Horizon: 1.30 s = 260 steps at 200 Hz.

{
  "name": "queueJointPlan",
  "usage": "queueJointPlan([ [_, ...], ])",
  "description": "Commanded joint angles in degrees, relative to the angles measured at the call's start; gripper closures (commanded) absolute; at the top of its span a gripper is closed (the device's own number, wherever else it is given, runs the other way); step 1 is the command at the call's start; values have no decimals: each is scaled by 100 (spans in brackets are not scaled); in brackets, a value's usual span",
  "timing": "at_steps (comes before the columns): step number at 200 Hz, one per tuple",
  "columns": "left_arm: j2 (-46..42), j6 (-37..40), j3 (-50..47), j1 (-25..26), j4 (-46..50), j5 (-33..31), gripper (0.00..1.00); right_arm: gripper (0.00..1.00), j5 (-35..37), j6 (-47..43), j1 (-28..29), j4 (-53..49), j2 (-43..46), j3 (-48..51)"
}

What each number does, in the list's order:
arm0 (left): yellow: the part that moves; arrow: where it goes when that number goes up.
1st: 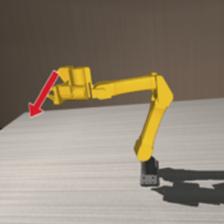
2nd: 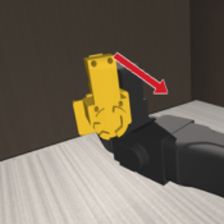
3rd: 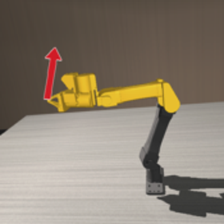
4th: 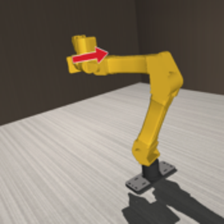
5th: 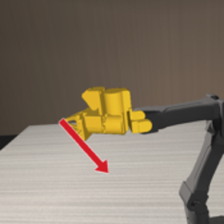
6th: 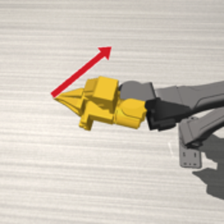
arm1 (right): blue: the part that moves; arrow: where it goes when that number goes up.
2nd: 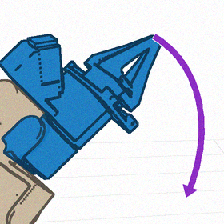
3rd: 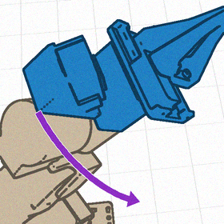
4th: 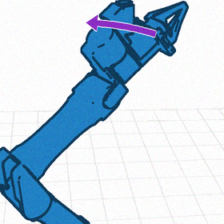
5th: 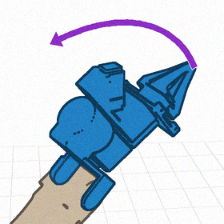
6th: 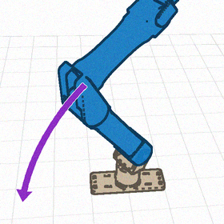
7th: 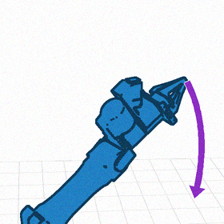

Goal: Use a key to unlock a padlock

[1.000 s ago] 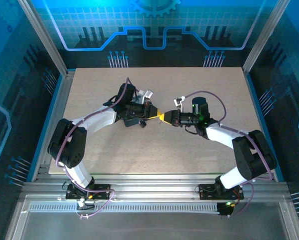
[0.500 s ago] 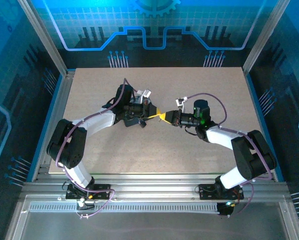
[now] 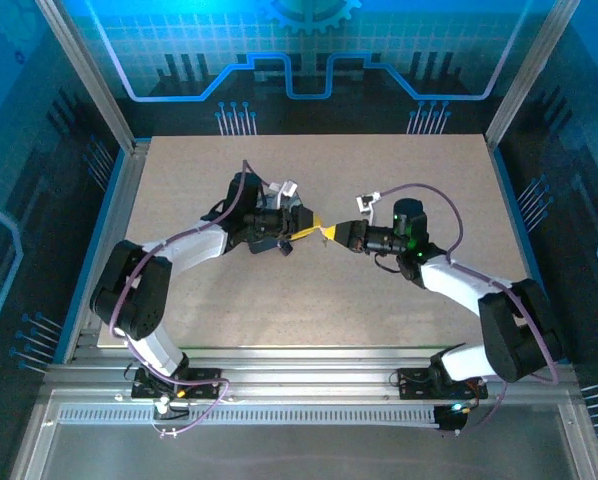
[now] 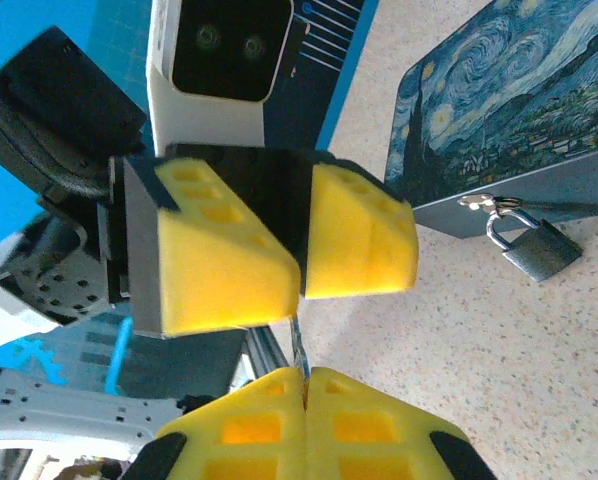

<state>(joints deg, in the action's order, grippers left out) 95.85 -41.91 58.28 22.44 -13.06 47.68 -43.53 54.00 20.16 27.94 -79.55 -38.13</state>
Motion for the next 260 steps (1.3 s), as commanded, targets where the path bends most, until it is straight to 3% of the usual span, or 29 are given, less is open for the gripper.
queueJointPlan([
  [1,-304,133,-21,-204,500,-572,46,100,-129,-1053,-124,-1330,190,-306],
  [70,-589,43,-527,-127,1040,-1976,45,100,-139,-1714,-307,-2121,-76,-496],
  [105,-366,73,-493,359,2050,-3684,43,100,-59,-1995,-311,-2550,-210,-678],
  [133,-279,-138,-399,855,2410,-5083,36,100,-54,-2091,-322,-2627,-193,-657],
  [178,334,-1033,165,1295,2921,-6463,33,100,-61,-2094,-340,-2566,-196,-581],
  [216,710,-1752,579,1376,3550,-7180,32,100,-134,-2113,-486,-2540,-81,-429],
  [260,1210,-2147,966,1385,3503,-7247,33,100,-236,-2087,-522,-2485,-46,-363],
])
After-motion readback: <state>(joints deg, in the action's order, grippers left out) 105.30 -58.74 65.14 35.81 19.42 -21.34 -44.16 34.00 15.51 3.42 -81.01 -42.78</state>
